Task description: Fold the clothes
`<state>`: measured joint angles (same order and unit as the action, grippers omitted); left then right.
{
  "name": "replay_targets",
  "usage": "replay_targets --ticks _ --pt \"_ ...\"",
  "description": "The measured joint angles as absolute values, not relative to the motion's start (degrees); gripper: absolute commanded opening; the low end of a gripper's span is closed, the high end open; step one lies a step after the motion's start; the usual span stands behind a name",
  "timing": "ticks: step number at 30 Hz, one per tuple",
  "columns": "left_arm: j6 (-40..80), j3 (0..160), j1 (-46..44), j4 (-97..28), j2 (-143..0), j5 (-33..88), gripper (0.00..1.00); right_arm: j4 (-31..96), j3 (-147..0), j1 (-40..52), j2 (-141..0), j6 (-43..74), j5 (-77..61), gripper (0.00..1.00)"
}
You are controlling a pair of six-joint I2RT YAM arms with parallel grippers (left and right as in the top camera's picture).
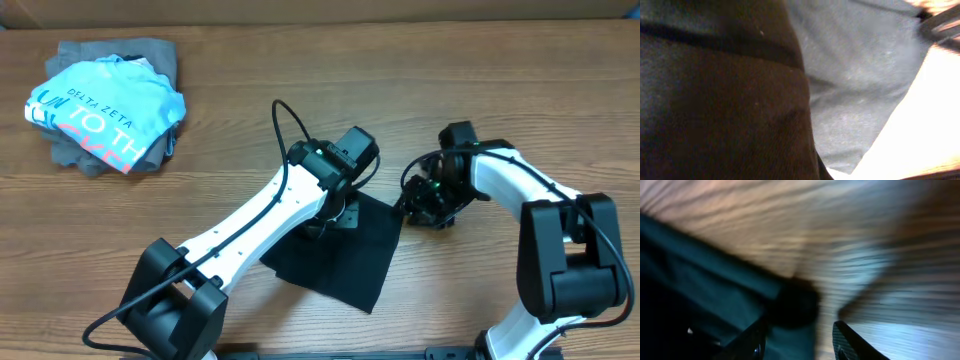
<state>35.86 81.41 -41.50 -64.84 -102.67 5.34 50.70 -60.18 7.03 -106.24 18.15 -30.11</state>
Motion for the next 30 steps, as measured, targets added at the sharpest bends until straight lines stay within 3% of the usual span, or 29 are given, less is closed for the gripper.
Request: replay_targets --ticks 6,12,17,27,30 --pt "35.6 83.0 -41.5 -66.0 -102.7 6.3 0.04 49.7 -59.4 7.7 -106.2 15.3 -33.7 0.27" --pt "35.4 83.0 -41.6 -64.6 -102.7 10.4 0.1 48.7 -59.4 7.7 -106.2 14.6 -33.6 0.22" --pt "35.2 83.0 -43.4 -63.4 -102.7 12.3 0.21 47.4 -59.4 7.7 -106.2 15.0 -33.2 0.22" --pt "35.0 83.0 -46.4 -61.5 -102.7 13.7 0.22 46.5 -59.4 7.7 -106.2 16.3 -33.0 0.24" --pt "35.0 83.0 -46.4 -60.5 -102.7 14.2 0.24 46.3 -59.4 7.7 -106.2 16.4 -33.0 0.41"
